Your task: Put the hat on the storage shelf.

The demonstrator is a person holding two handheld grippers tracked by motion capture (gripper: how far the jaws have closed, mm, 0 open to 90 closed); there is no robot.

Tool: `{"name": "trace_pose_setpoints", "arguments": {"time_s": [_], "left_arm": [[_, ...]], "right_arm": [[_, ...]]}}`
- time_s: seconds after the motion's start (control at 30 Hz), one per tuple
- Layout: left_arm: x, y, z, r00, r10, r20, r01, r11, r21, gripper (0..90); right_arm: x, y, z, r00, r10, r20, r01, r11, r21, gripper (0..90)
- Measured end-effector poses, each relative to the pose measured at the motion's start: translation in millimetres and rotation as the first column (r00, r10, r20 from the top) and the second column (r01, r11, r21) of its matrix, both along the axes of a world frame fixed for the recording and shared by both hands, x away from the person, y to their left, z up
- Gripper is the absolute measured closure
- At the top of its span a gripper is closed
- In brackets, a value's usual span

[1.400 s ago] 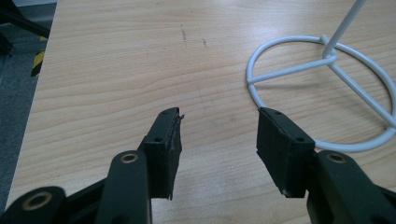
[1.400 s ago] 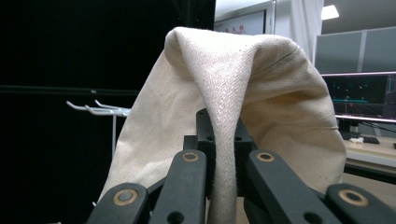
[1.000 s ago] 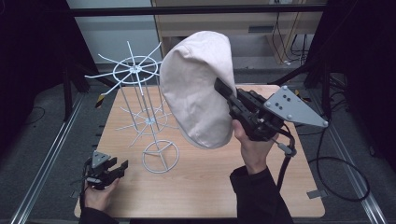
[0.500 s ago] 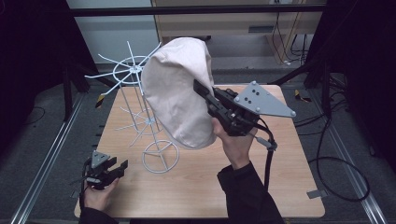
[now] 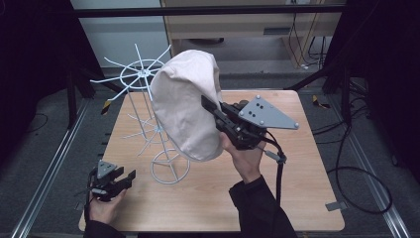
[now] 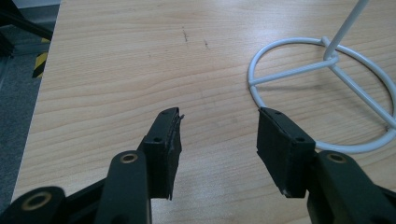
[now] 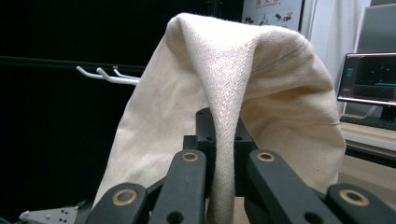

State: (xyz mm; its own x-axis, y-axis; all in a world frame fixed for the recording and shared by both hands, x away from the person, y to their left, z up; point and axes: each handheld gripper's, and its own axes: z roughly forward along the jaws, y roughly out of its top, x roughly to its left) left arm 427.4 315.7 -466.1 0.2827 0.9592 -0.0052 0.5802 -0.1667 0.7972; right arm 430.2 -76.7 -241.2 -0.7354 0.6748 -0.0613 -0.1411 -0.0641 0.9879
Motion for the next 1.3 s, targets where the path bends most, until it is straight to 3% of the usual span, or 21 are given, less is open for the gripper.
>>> {"name": "trace_pose_setpoints", "arguments": {"time_s": [0.73,1.3], "left_arm": [[0.0,0.0,0.1,1.0,-0.002,-0.001,0.002,1.0,0.003,49.5],[0.1,0.1,-0.1,1.0,-0.002,-0.002,0.002,1.0,0.004,49.4]], "right_arm": [[6.3,2.5,-24.1,0.9962,0.01,-0.086,-0.018,0.995,-0.095,85.2],[14.5,11.3,-35.8,0.9922,-0.011,-0.124,-0.007,0.99,-0.143,79.7]]}}
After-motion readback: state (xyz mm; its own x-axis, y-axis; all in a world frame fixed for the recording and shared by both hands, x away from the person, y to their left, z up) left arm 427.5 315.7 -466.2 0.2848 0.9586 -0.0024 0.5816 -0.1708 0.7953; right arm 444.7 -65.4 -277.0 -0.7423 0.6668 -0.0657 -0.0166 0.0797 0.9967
